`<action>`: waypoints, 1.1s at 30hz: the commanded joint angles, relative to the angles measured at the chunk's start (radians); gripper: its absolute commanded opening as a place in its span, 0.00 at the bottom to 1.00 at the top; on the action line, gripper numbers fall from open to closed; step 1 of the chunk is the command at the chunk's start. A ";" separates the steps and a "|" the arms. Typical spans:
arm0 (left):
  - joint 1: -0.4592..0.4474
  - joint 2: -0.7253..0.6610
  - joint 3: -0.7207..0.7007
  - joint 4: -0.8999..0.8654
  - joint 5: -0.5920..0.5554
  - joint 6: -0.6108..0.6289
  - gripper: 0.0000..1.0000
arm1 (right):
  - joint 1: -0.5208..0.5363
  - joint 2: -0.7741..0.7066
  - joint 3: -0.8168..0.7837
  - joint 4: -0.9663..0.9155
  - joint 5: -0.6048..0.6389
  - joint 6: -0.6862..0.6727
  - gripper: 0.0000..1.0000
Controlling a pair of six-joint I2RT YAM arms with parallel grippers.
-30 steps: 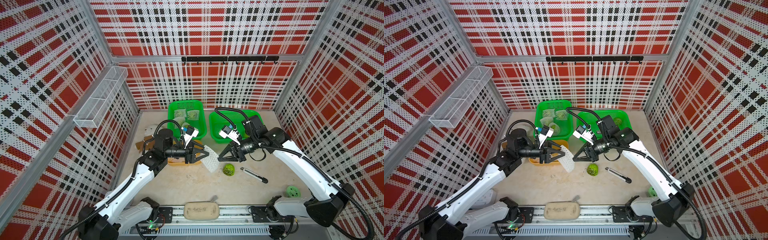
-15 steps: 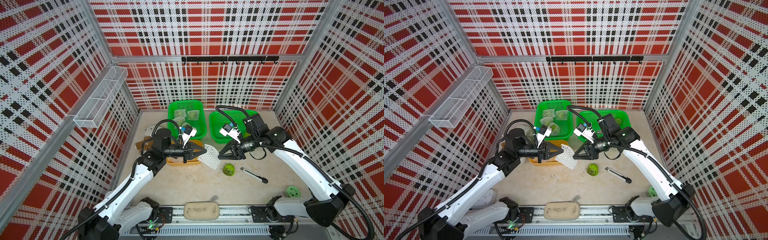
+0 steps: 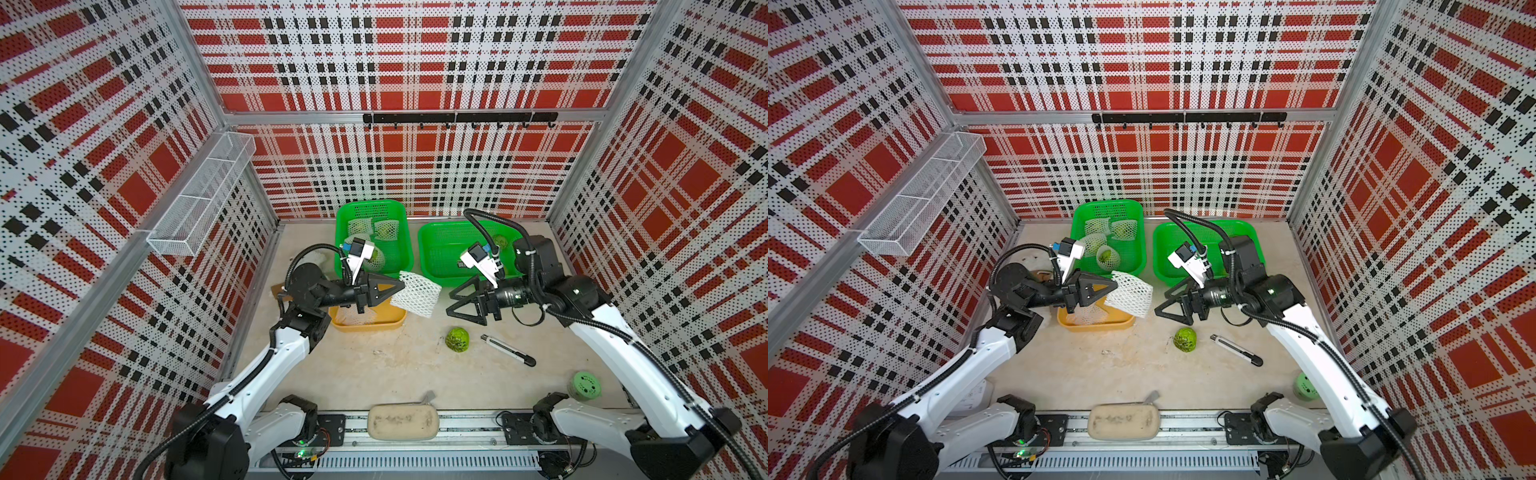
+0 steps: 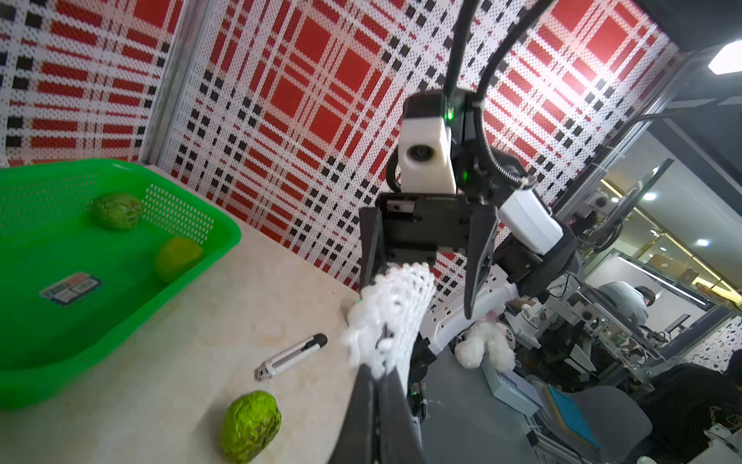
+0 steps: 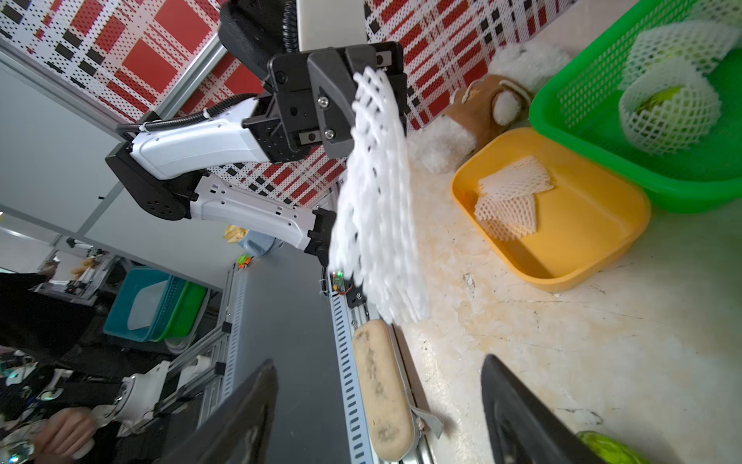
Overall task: Sleeve custard apples in foam nets
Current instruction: Open the foam net.
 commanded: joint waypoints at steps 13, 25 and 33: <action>0.044 0.135 -0.008 0.615 0.068 -0.447 0.00 | 0.032 -0.061 -0.220 0.700 -0.013 0.208 0.05; 0.040 0.128 -0.010 0.615 0.078 -0.448 0.00 | 0.062 0.034 -0.179 0.808 0.004 0.230 0.03; 0.034 0.124 -0.011 0.615 0.079 -0.447 0.00 | 0.083 0.074 -0.157 0.825 0.013 0.224 0.03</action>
